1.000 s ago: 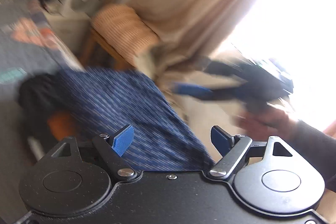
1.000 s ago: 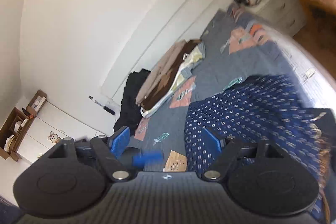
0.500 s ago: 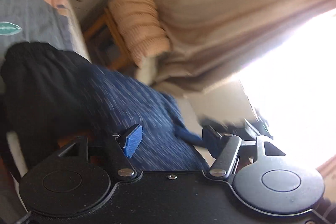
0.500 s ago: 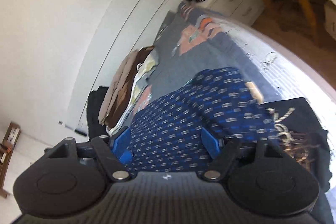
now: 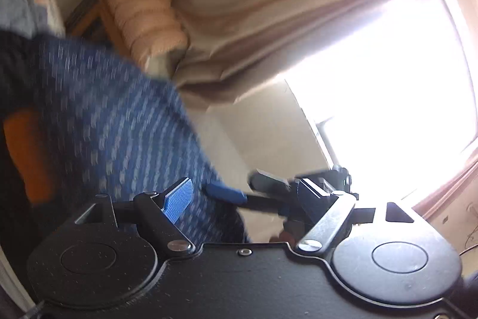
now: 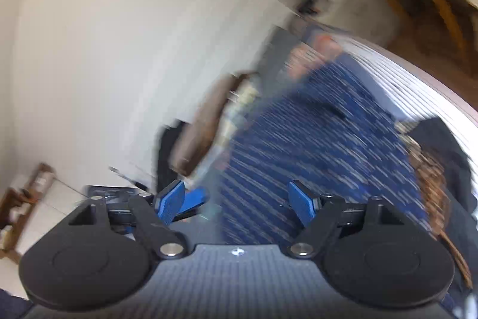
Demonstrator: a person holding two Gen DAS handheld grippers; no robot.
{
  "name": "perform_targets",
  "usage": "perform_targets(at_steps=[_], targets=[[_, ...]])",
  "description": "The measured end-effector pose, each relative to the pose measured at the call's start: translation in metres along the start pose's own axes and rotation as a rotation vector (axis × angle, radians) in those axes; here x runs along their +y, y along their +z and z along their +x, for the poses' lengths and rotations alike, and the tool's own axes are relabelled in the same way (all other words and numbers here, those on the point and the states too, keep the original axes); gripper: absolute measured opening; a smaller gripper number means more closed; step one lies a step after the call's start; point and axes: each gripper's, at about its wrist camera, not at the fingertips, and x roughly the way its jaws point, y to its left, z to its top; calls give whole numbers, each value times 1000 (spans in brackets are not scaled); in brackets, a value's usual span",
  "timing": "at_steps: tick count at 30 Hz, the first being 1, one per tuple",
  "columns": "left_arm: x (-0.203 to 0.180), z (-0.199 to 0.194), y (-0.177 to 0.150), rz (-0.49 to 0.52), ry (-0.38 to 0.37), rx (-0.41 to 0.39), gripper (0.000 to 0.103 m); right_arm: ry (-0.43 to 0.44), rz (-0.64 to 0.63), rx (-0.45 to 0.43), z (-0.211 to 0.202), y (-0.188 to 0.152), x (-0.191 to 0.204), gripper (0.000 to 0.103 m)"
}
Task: Fold clothes
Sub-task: 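Lay the navy shirt on top of the stack and open the left gripper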
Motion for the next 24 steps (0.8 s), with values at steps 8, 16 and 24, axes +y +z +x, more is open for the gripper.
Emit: perform_targets(at_steps=[8,16,24], targets=[[4,14,0,-24,105,26,68,-30,59,-4,-6,5,-20,73],[-88,-26,-3,168,418,-20,91,-284,-157,17,-40,-1,86,77],[-154,-48,-34,210,713,-4,91,-474,-273,44,-73,-47,156,78]])
